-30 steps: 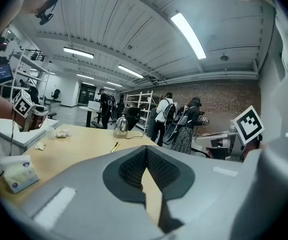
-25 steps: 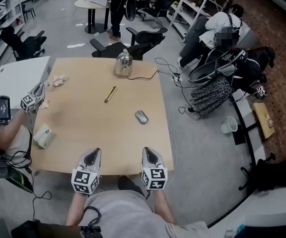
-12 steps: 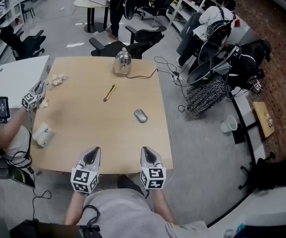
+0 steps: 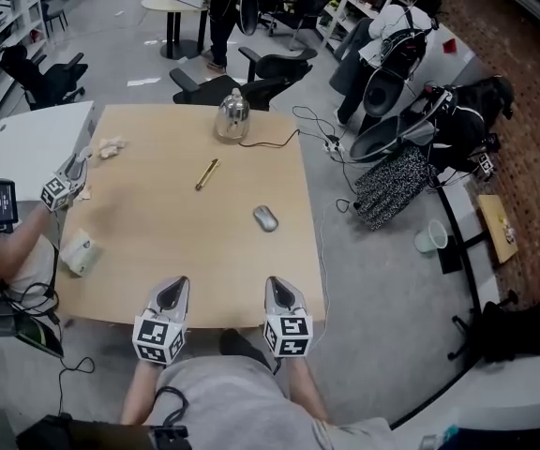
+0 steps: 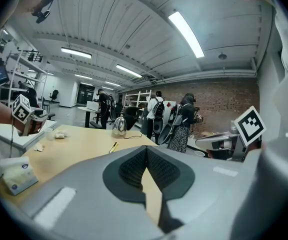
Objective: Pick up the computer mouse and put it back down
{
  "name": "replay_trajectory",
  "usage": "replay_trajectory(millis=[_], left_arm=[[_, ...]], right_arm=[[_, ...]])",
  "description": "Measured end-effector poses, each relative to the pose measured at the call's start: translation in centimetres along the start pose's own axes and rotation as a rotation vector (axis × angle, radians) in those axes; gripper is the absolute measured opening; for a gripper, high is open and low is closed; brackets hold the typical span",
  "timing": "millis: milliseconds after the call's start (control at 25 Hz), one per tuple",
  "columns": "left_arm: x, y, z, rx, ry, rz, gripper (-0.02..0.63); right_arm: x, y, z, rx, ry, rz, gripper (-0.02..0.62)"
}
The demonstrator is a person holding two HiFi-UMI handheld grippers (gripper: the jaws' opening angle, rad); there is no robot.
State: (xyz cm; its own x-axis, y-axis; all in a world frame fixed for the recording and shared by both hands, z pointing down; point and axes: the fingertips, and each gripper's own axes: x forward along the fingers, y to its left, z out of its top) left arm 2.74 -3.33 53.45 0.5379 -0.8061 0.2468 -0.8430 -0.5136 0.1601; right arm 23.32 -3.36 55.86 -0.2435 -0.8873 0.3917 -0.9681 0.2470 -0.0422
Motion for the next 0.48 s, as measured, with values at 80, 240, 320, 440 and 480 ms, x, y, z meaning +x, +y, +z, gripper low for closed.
replay_trajectory(millis=[80, 240, 320, 440, 480], left_arm=[[0.13, -0.02, -0.02, 0.000, 0.000, 0.001, 0.020], [0.35, 0.01, -0.19, -0.002, 0.001, 0.000, 0.020], [0.42, 0.03, -0.24, -0.002, 0.002, 0.000, 0.020], [0.48, 0.11, -0.37, -0.002, 0.002, 0.001, 0.020], [0.48, 0.15, -0.42, -0.003, 0.002, 0.001, 0.020]], right_arm=[[0.10, -0.07, 0.00, -0.002, 0.001, 0.002, 0.006], [0.32, -0.06, -0.26, -0.002, 0.006, 0.004, 0.006], [0.38, -0.01, -0.34, -0.001, 0.007, 0.005, 0.006], [0.50, -0.04, -0.58, 0.000, 0.008, 0.006, 0.006], [0.54, -0.06, -0.65, 0.000, 0.009, 0.005, 0.006]])
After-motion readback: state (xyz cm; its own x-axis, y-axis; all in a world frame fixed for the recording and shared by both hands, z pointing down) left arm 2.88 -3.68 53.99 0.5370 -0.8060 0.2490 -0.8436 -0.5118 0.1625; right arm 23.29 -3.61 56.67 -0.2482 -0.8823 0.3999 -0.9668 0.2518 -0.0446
